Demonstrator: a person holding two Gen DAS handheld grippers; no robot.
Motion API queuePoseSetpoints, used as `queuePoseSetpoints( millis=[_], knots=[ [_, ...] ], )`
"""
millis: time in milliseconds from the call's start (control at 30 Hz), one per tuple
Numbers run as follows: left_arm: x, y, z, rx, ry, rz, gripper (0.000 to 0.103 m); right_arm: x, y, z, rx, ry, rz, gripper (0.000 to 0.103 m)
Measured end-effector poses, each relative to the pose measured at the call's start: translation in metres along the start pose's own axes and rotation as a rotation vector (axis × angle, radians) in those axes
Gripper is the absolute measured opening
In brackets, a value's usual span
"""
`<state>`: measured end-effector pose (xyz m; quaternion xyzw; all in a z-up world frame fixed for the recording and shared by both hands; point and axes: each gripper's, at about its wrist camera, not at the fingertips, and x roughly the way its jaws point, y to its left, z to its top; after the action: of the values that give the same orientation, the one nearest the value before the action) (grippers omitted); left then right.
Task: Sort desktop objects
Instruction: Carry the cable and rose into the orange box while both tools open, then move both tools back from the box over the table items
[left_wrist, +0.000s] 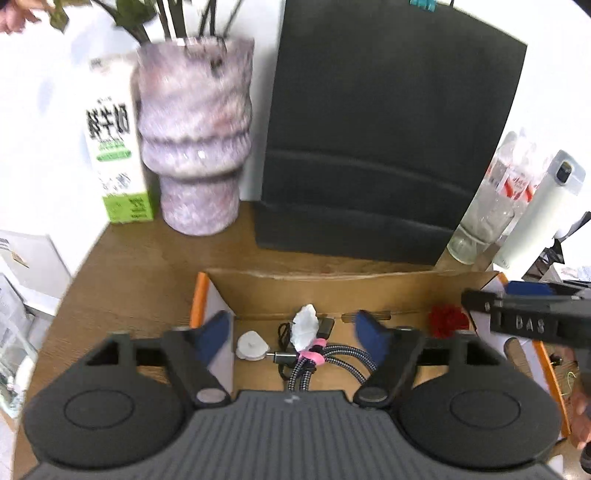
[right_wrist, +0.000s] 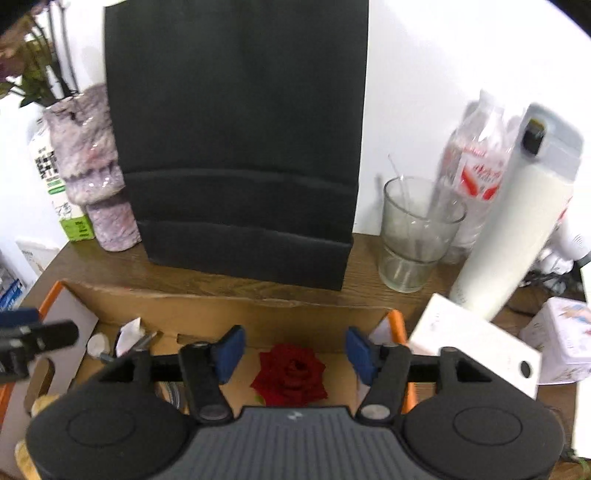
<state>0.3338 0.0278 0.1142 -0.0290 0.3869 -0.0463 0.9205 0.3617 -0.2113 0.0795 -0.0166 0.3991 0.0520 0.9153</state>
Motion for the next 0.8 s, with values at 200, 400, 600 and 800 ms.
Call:
queuePoseSetpoints(
  millis=[200, 400, 600, 800],
  knots=[
    [-0.046, -0.005, -0.016, 0.009, -0.004, 0.001, 0.101, -0.051, 0.004, -0.015, -0.022, -0.01, 0.02, 0.076],
    [-0.121, 0.005, -0.094, -0.091, -0.14, -0.001, 0.103, -0.129, 0.013, -0.084, -0.004, -0.125, 0.136, 0.086],
    [-0.171, 0.0, -0.195, -0.13, -0.186, -0.005, 0.103, -0.189, 0.027, -0.192, -0.026, -0.224, 0.173, 0.086],
    [-0.198, -0.016, -0.276, -0.013, -0.248, 0.074, 0.103, -0.221, 0.03, -0.271, -0.014, -0.251, 0.173, 0.086]
  ],
)
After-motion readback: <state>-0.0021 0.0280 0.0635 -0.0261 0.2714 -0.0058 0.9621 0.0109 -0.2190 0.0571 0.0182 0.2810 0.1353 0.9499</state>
